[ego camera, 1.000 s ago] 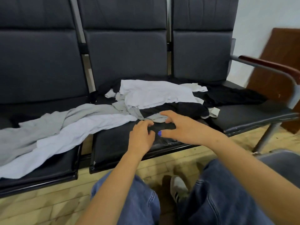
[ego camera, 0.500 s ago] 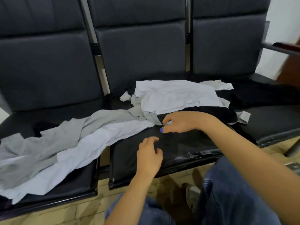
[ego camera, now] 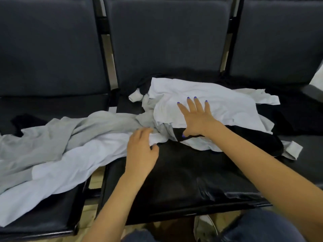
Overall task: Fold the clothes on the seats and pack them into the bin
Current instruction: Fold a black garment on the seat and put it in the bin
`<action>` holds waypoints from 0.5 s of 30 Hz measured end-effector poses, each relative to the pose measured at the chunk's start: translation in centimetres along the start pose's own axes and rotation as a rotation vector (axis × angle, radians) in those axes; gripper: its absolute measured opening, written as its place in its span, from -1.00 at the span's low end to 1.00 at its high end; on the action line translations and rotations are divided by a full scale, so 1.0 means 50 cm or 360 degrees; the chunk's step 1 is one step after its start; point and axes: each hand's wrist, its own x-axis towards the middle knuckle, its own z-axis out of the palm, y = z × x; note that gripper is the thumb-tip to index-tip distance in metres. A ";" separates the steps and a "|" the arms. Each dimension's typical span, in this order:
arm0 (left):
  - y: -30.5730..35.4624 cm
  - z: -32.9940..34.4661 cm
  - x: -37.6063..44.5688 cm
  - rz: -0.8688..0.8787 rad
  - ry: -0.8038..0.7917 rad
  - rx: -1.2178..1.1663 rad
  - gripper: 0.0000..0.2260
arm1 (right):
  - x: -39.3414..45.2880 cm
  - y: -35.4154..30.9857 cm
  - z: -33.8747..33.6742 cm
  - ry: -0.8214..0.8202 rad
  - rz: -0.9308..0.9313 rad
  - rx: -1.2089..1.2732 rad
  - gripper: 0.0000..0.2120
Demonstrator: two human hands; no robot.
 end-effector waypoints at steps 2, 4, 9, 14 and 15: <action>-0.018 0.003 0.068 0.0071 -0.0060 0.0371 -0.47 | 0.049 0.021 0.009 0.0021 -0.0004 -0.0080 0.16; -0.032 0.012 0.135 0.0022 -0.0364 0.0825 -0.28 | 0.098 0.041 0.023 0.0015 -0.0041 -0.0050 0.25; -0.059 0.062 0.209 -0.0411 -0.0936 0.1234 -0.04 | 0.128 0.050 0.123 -0.0217 -0.0126 0.0122 0.42; -0.083 0.088 0.186 -0.0375 -0.0786 0.1305 -0.25 | 0.133 0.054 0.137 0.0157 -0.0103 0.0088 0.23; -0.089 0.085 0.177 -0.0344 -0.0750 0.1319 -0.29 | 0.134 0.055 0.141 0.0220 -0.0073 0.0138 0.18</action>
